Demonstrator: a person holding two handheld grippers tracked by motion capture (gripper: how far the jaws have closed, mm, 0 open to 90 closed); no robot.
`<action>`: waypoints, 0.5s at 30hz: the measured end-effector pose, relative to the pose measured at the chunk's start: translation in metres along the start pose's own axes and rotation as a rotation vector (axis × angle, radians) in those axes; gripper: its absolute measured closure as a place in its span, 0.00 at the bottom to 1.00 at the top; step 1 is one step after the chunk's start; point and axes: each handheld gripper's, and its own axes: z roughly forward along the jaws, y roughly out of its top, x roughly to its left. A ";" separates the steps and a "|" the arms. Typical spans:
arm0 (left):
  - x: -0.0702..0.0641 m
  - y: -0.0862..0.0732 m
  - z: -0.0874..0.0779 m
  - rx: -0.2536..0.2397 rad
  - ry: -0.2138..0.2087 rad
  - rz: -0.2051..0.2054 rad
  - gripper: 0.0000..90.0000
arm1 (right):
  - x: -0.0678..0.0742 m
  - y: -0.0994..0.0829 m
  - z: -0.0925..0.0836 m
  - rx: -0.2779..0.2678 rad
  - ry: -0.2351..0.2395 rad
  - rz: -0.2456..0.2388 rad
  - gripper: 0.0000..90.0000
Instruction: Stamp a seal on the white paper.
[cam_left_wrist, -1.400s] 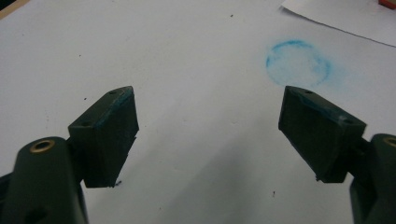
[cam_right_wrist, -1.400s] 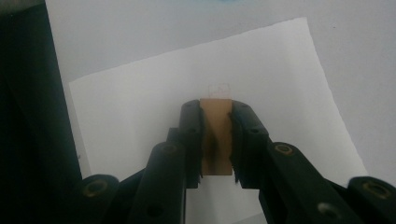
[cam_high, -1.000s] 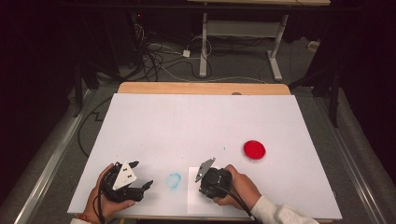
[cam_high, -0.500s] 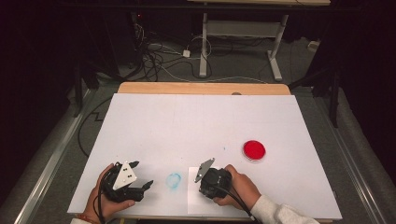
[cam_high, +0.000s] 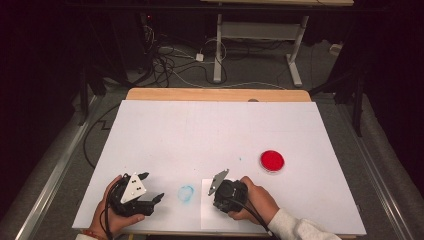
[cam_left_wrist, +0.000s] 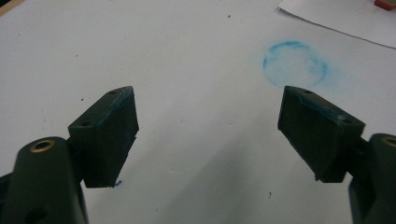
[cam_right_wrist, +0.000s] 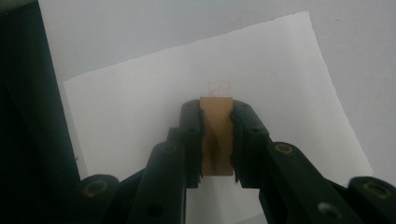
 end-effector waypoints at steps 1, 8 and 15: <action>0.001 0.000 -0.001 -0.004 0.000 -0.003 0.22 | 0.000 0.000 -0.001 -0.006 0.001 0.003 0.85; 0.002 0.000 0.000 0.000 0.002 -0.010 0.22 | -0.002 -0.002 -0.033 -0.120 -0.039 0.025 0.85; 0.002 0.000 0.000 0.000 0.004 -0.010 0.22 | -0.007 -0.015 -0.056 -0.193 -0.059 0.040 0.85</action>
